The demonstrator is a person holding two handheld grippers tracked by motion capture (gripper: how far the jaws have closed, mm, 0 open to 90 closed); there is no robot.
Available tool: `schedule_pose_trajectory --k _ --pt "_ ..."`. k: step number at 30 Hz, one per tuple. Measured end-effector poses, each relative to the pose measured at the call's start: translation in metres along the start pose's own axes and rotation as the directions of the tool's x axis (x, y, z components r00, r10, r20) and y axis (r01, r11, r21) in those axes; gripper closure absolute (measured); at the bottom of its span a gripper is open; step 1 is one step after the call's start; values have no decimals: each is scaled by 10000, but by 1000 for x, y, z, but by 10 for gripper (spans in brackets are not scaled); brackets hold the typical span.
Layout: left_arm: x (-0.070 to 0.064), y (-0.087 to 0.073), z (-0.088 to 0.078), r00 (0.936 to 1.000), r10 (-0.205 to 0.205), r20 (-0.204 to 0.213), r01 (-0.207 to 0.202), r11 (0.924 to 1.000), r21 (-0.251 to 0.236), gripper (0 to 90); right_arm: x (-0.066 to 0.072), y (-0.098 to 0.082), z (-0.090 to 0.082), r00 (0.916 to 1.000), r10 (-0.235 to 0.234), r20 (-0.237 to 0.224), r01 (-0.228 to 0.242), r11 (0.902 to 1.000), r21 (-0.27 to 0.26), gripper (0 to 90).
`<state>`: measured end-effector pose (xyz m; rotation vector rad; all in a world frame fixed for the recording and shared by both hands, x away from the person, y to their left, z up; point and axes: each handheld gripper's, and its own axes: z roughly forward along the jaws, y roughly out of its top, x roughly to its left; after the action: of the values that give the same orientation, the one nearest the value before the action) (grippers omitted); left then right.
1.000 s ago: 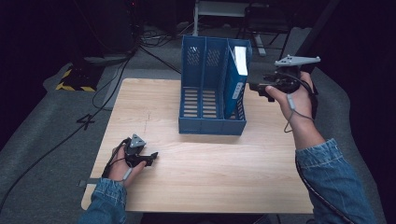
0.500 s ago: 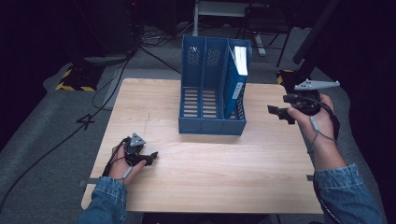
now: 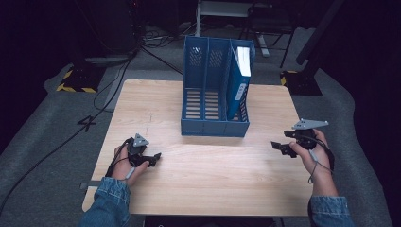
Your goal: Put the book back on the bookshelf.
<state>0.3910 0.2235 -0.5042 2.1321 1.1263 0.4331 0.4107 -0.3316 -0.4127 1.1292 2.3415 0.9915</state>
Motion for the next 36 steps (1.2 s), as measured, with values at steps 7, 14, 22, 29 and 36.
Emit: schedule_pose_trajectory --k 7,14,22,29,36 --pt "0 0 0 10000 -3 3 3 10000 -1 209 2 -19 12 9999 24 130 -34 9973 740 211" --pt "0 0 0 10000 -45 25 45 10000 4 208 1 -42 35 9979 606 243 -614 9976 326 185" --pt "-1 1 1 10000 -76 13 76 10000 1 207 0 -66 56 9966 403 722 -389 9990 -207 173" --pt "0 1 1 10000 -39 -8 39 10000 19 207 2 -69 61 9895 1044 1003 -1029 9945 -206 140" --pt "0 1 1 10000 -25 -26 25 10000 22 207 1 -68 63 9894 1043 1014 -1036 9945 -122 103"
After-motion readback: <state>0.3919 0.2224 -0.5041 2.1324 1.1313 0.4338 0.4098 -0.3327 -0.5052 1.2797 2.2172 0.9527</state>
